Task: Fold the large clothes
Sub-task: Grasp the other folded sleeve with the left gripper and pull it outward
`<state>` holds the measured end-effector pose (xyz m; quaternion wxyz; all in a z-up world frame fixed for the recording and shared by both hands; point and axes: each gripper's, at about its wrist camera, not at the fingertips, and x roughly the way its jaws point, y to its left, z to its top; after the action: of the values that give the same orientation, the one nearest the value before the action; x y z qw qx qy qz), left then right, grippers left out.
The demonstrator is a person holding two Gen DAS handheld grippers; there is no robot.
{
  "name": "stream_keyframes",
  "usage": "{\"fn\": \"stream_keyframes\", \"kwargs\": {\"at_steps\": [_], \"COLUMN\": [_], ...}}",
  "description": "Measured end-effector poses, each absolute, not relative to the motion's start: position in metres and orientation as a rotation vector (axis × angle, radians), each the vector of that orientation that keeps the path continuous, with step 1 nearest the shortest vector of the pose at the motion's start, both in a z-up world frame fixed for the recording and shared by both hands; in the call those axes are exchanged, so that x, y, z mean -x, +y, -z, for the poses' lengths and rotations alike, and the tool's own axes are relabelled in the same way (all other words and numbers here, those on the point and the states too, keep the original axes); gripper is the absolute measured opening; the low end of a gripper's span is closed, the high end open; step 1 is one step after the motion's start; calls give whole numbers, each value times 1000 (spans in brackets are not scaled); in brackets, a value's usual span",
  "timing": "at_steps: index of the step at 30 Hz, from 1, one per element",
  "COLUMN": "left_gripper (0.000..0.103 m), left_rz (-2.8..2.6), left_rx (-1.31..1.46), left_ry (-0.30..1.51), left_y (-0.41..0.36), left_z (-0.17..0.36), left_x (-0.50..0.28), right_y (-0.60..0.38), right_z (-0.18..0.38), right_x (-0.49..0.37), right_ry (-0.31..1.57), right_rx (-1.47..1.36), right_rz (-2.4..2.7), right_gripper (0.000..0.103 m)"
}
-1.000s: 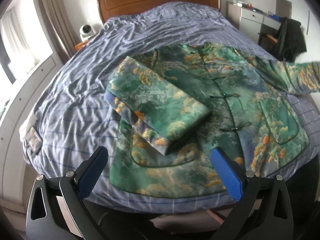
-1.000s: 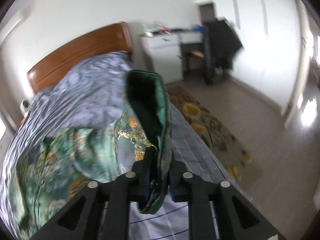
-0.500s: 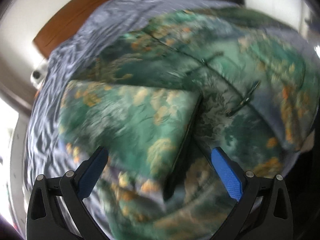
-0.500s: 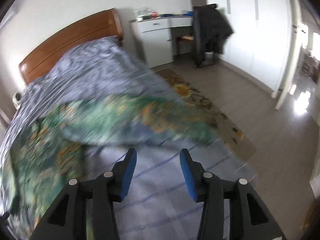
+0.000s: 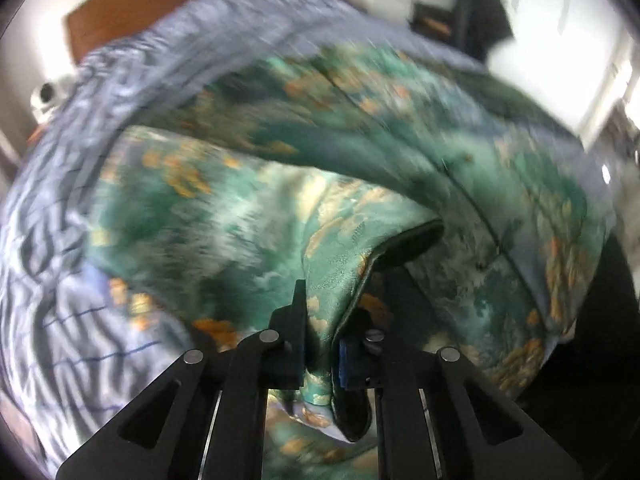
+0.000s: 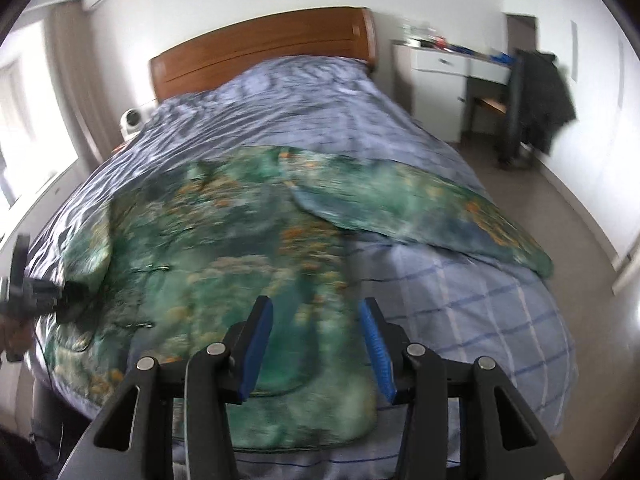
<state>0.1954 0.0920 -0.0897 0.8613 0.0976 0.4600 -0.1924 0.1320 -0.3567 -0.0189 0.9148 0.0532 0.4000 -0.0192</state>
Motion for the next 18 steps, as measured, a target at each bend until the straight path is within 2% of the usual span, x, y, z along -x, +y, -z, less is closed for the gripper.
{"fn": "stream_keyframes", "kwargs": {"at_steps": [4,10,12,14,18], "left_gripper": [10,10,14,23,32], "left_rz": [256,30,-70,-159,-317], "left_rx": [-106,-15,19,54,141], "left_ry": [852,783,779,771,732], "left_y": [150,231,261,289,333], "left_z": [46,14,10,8,8], "left_x": [-178,-160,-152,-141,-107], "right_y": [-330,-308,-304,-302,-302], "right_z": [9,1,0,0,0], "right_x": [-133,-136,-137,-137,-135], "right_ry": [803,785,783,780,775], "right_rx": [-68,-50,-50,-47,-45], "right_rz": [-29,-84,-93,-100,-103], "right_gripper": [46,46,46,46,46]}}
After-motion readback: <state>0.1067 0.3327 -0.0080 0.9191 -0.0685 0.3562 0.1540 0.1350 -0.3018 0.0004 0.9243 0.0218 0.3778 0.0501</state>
